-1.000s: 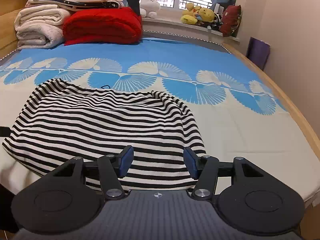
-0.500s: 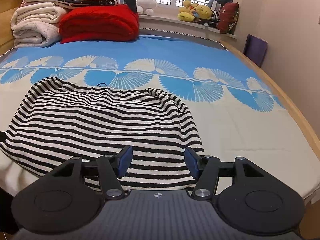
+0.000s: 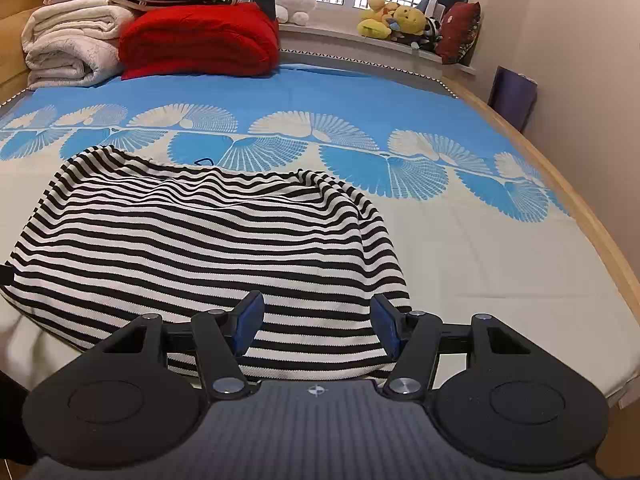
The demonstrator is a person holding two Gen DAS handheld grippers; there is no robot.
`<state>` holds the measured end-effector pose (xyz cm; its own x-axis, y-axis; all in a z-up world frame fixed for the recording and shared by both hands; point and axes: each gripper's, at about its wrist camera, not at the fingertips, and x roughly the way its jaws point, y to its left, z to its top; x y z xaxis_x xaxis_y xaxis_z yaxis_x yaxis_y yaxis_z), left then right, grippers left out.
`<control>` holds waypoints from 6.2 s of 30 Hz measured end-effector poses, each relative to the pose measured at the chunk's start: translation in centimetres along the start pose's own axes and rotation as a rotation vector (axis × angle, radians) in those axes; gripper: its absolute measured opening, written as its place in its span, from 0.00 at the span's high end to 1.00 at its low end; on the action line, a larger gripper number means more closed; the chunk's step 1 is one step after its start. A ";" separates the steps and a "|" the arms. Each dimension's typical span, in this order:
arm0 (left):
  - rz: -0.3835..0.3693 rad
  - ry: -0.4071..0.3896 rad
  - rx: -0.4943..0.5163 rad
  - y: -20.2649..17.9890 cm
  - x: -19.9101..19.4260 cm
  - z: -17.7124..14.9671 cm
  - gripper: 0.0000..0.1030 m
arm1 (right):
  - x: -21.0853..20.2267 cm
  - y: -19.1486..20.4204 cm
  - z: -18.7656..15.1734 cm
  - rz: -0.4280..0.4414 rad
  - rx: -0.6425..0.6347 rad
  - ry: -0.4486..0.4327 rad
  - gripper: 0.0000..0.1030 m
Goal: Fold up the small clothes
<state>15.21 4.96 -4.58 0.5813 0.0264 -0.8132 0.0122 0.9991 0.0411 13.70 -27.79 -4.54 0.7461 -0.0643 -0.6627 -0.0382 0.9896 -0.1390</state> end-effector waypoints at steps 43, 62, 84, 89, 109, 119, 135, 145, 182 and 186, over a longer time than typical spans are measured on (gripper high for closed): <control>-0.118 0.239 -0.441 6.0 4.4 -0.3 0.36 | 3.6 -12.0 3.9 -0.026 0.262 0.008 0.34; -0.032 0.247 -0.668 9.5 7.4 -0.5 0.29 | 4.4 -12.7 2.6 -0.032 0.163 -0.022 0.34; 0.076 -0.259 -0.005 -13.0 -5.0 10.7 0.94 | 2.4 -21.0 2.0 -0.232 0.497 -0.103 0.34; -0.175 -0.332 0.321 -28.6 -5.5 6.7 0.96 | 0.0 -22.8 1.7 -0.359 0.510 -0.246 0.35; -0.356 0.001 -0.050 -18.1 3.9 4.1 0.68 | 10.8 -21.7 1.2 0.302 0.620 0.256 0.35; -0.377 -0.044 -0.127 -16.3 1.8 4.1 0.42 | 7.7 -20.3 -0.4 0.408 0.515 0.207 1.00; -0.457 0.199 -0.075 -17.9 8.4 3.7 0.16 | 9.0 -18.5 -4.5 0.195 0.282 0.481 0.94; -0.654 0.180 -0.440 -12.2 15.0 12.1 0.15 | 7.6 -19.7 0.1 0.326 0.567 0.192 0.48; -0.183 0.204 -0.032 -1.9 11.8 10.1 0.46 | 13.5 1.1 7.0 0.304 0.307 0.405 0.96; -0.154 0.193 -0.016 -2.4 11.9 10.0 0.45 | 13.8 2.0 6.0 0.237 0.270 0.443 0.96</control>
<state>30.25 2.52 -8.52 0.4073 -0.1218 -0.9051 0.0746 0.9922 -0.0999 27.93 -25.89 -9.57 0.3855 0.1730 -0.9063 0.0438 0.9777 0.2052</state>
